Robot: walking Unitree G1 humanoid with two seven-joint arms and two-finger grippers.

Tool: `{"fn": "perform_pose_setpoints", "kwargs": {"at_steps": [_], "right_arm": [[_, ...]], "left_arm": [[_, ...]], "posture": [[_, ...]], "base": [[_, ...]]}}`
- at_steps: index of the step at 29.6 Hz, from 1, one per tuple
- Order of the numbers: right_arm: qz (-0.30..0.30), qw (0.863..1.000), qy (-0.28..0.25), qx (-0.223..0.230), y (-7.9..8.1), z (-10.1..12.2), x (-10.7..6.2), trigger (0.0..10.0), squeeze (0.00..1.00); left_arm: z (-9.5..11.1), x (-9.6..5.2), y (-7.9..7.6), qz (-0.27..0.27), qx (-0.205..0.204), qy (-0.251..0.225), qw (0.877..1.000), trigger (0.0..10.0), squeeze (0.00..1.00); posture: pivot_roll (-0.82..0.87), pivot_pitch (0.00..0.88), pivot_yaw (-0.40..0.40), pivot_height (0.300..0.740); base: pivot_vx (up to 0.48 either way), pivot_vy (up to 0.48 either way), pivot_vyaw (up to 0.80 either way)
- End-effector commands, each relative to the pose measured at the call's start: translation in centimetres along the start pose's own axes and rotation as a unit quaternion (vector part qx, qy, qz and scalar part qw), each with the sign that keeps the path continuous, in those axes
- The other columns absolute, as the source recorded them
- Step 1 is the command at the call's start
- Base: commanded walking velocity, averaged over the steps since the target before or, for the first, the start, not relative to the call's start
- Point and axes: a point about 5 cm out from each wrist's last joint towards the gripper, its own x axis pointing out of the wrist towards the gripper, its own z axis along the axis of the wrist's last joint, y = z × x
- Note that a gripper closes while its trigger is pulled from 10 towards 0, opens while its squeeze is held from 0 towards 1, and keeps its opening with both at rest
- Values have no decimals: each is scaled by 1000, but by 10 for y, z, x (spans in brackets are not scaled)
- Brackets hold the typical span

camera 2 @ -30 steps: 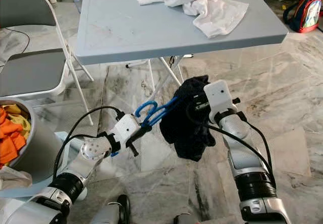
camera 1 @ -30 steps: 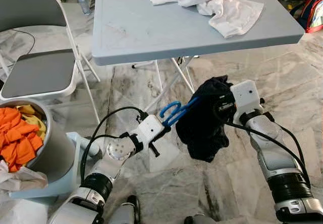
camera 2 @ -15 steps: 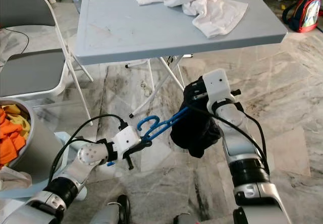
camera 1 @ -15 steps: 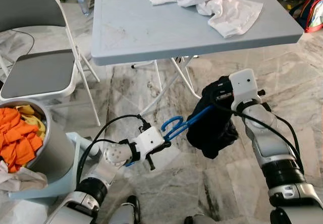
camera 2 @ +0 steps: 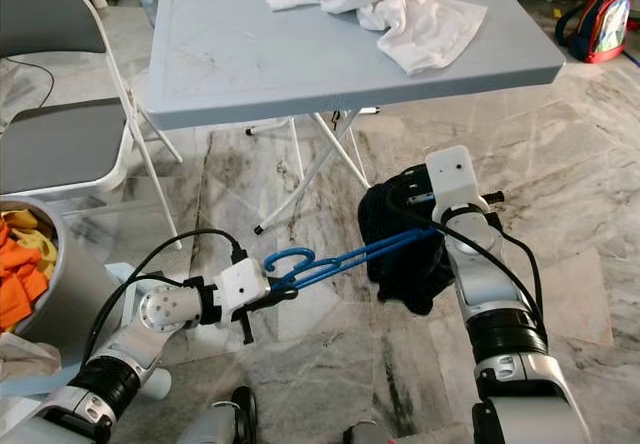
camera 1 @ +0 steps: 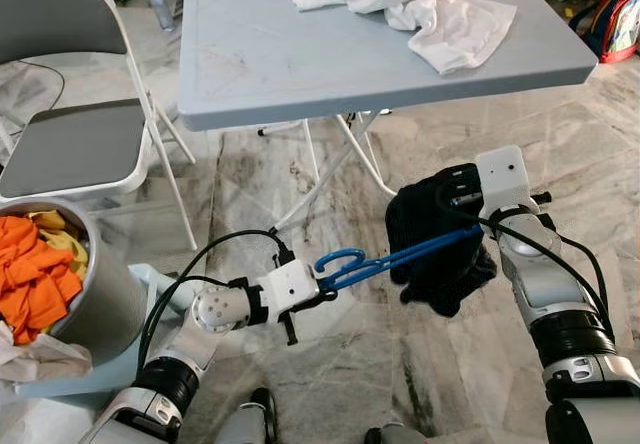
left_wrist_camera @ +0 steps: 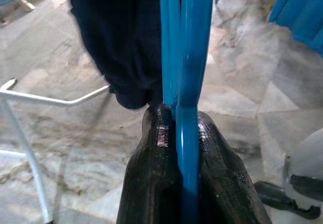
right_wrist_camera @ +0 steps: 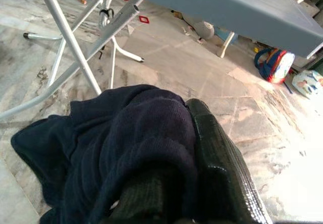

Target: Hang hanger

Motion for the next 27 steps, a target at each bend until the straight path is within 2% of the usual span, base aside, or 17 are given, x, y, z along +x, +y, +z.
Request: {"fn": "perform_pose_setpoints", "kwargs": {"at_steps": [1, 8, 12, 13, 14, 15, 16, 17, 19, 20, 21, 22, 24, 25, 26, 27], "right_arm": [[-2, 1000, 11, 8, -5, -11, -4, 0, 0], [-9, 998, 51, 45, -8, -37, -12, 0, 0], [-36, 996, 57, 66, -14, -45, -19, 0, 0], [-53, 994, 52, 81, -17, -46, -22, 0, 0], [-53, 994, 52, 81, -17, -46, -22, 0, 0], [-63, 992, 47, 96, -18, -46, -24, 0, 0], [-66, 991, 43, 105, -17, -46, -24, 0, 0], [-70, 990, 41, 116, -16, -45, -26, 0, 0], [-75, 988, 35, 133, -14, -44, -27, 0, 0], [-78, 983, 27, 162, -10, -41, -29, 0, 0], [-78, 982, 26, 172, -8, -41, -30, 0, 0], [-67, 979, 16, 191, 0, -37, -32, 0, 0], [-62, 979, 11, 196, 2, -36, -33, 0, 0], [-55, 978, 2, 202, 6, -33, -35, 2314, 0], [-48, 977, -12, 208, 11, -27, -37, 9059, 0], [-44, 976, -25, 212, 15, -23, -39, 10000, 0]], "left_arm": [[-2, -5, 3, 13, 0, 0, 1000, 0, 0], [5, -4, 12, 57, -24, -27, 998, 0, 0], [0, -8, 19, 125, -60, -30, 990, 0, 0], [-1, -9, 23, 167, -83, -36, 982, 0, 0], [-1, -9, 23, 167, -83, -36, 982, 0, 0], [-1, -8, 24, 197, -102, -45, 974, 3098, 0], [0, -8, 24, 211, -112, -49, 970, 3647, 0], [0, -6, 23, 225, -129, -56, 964, 7922, 0], [1, -3, 20, 240, -146, -65, 957, 9176, 0], [3, 0, 19, 278, -165, -73, 944, 10000, 0], [3, 2, 18, 286, -174, -76, 939, 10000, 0], [4, 2, 16, 314, -180, -78, 929, 10000, 0], [4, 2, 16, 323, -180, -78, 926, 10000, 0], [5, 2, 16, 336, -185, -83, 920, 10000, 0], [6, 1, 17, 354, -195, -87, 911, 10000, 0], [6, 0, 18, 370, -202, -90, 902, 10000, 0]], "posture": [[-25, 236, 7, 740], [-27, 237, 7, 740], [-30, 237, 10, 740], [-29, 237, 11, 740], [-29, 237, 11, 740], [-28, 236, 12, 740], [-26, 235, 14, 740], [-24, 234, 14, 740], [-22, 231, 14, 740], [-17, 229, 15, 740], [-16, 228, 14, 740], [-13, 226, 13, 740], [-13, 226, 13, 740], [-8, 222, 11, 740], [-6, 220, 10, 740], [-6, 220, 10, 740]], "base": [[0, 0, 0], [0, 0, 0], [0, 0, 0], [0, 0, 0], [0, 0, 0], [0, 0, 0], [0, 0, 0], [0, 0, 0], [0, 0, 0], [0, 0, 0], [0, 0, 0], [0, 0, 0], [0, 0, 0], [0, 0, 0], [0, 0, 0], [0, 0, 0]]}}
